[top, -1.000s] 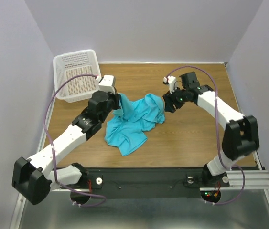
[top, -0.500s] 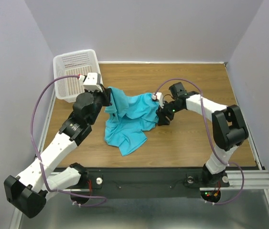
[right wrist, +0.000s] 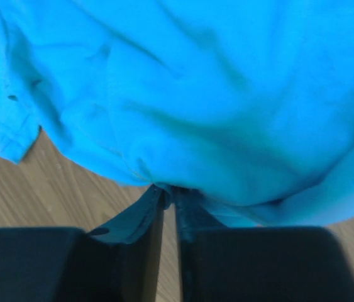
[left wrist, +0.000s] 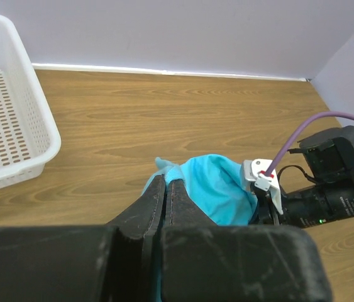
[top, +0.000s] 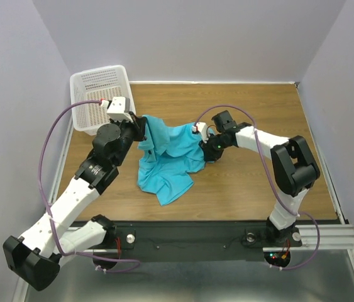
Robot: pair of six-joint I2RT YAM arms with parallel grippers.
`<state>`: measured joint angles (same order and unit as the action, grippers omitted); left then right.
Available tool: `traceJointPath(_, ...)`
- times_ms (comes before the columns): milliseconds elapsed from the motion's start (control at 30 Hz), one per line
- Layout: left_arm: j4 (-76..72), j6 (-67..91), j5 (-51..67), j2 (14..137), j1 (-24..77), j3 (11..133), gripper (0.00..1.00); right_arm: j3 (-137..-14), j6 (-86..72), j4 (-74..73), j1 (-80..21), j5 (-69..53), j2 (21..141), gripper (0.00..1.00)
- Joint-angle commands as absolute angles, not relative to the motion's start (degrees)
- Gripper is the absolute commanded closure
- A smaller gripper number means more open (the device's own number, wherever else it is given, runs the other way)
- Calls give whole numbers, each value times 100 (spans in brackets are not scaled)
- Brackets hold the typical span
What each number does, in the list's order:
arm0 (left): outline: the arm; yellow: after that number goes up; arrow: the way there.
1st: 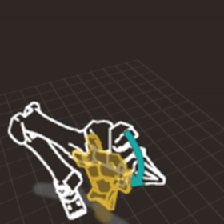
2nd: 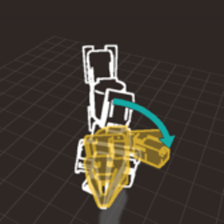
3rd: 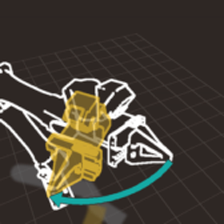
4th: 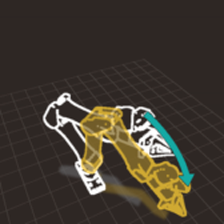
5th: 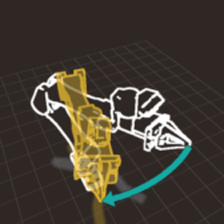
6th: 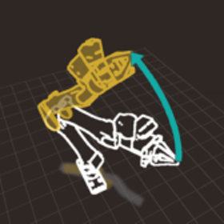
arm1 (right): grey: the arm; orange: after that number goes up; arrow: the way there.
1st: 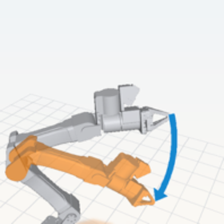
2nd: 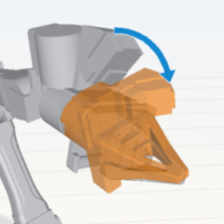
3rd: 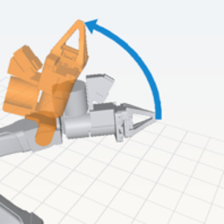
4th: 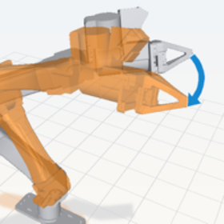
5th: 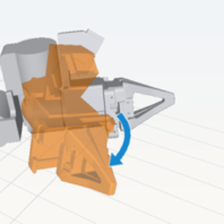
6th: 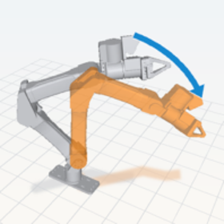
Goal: Fold and stack the t-shirts
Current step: Flatten the tshirt out
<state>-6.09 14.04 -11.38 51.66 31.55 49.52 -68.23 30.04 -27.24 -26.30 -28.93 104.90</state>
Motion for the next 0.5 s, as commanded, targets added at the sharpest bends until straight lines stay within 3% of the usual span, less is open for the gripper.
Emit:
traceJointPath(0, -844, 1415, -1107, 4939, 3111, 4975, 100, -6961, 2953, -2443, -2654, -2296, 9951, 87)
traceJointPath(67, -809, 1354, -1125, 4896, 3103, 5010, 100, -6882, 2945, -2452, -2663, -2058, 9441, 99)
traceJointPath(333, -773, 1231, -1055, 4773, 3085, 5325, 100, -7215, 3743, -3418, -2654, -2109, 7929, 99)
traceJointPath(467, -782, 1134, -1011, 4667, 3085, 5572, 100, -8065, 4271, -4575, -2602, -2241, 7612, 99)
